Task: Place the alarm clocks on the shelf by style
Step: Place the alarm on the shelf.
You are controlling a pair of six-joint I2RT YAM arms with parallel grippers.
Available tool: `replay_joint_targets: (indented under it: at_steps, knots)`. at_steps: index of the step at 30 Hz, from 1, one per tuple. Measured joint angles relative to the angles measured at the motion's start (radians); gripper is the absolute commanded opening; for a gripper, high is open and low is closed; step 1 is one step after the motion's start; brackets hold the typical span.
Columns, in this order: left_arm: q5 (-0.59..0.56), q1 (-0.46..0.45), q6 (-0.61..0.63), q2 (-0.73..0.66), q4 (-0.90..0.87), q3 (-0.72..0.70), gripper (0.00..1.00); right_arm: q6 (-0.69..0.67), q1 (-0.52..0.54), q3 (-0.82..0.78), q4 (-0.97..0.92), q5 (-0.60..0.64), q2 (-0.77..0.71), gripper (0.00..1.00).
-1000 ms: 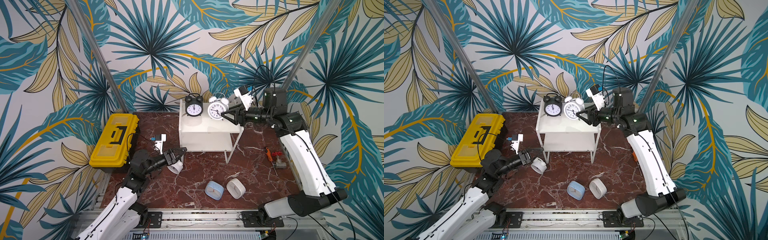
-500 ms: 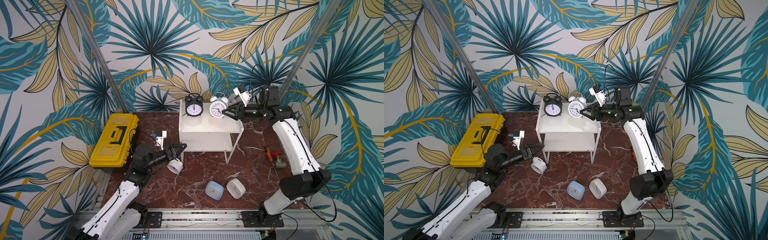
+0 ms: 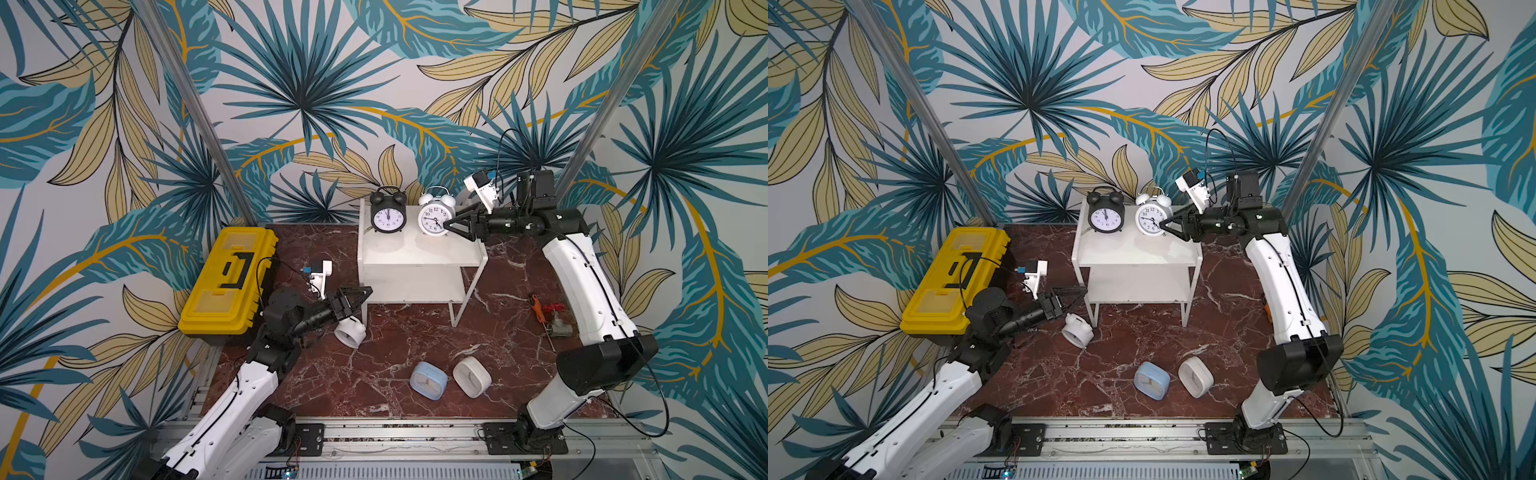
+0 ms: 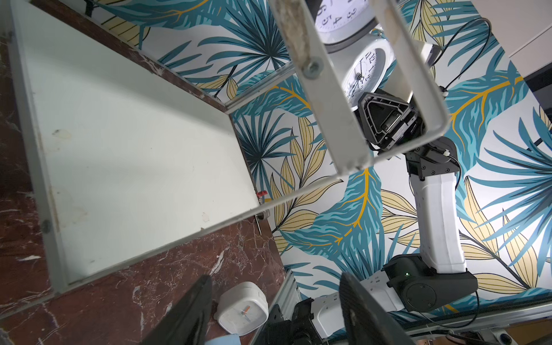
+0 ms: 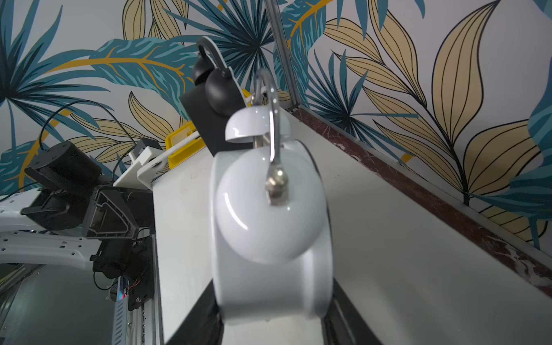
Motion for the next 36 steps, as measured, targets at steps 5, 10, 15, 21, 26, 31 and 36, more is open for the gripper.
replay_joint_targets:
  at_steps: [5, 10, 15, 21, 26, 31, 36]
  knots:
    - [0.006, 0.004, 0.0, 0.008, 0.008, 0.0, 0.68, -0.009, 0.0, 0.0, -0.011, 0.011, -0.008, 0.56]
    - [0.011, 0.004, -0.003, 0.021, 0.025, 0.0, 0.67, -0.011, 0.001, 0.0, -0.026, 0.018, -0.012, 0.58]
    - [0.014, 0.007, -0.003, 0.022, 0.029, 0.0, 0.67, -0.012, 0.005, 0.0, -0.035, 0.025, -0.012, 0.59]
    - [0.02, 0.01, -0.003, 0.027, 0.043, 0.0, 0.67, -0.012, 0.005, -0.016, -0.038, 0.054, -0.029, 0.59]
    - [0.023, 0.015, -0.003, 0.026, 0.051, -0.001, 0.67, -0.012, 0.005, -0.019, -0.039, 0.075, -0.036, 0.59]
    - [0.025, 0.017, -0.003, 0.025, 0.054, -0.003, 0.67, -0.011, 0.005, -0.032, -0.035, 0.09, -0.039, 0.58]
    - [0.026, 0.02, -0.004, 0.018, 0.062, -0.014, 0.67, -0.003, 0.004, -0.043, -0.029, 0.102, -0.048, 0.58]
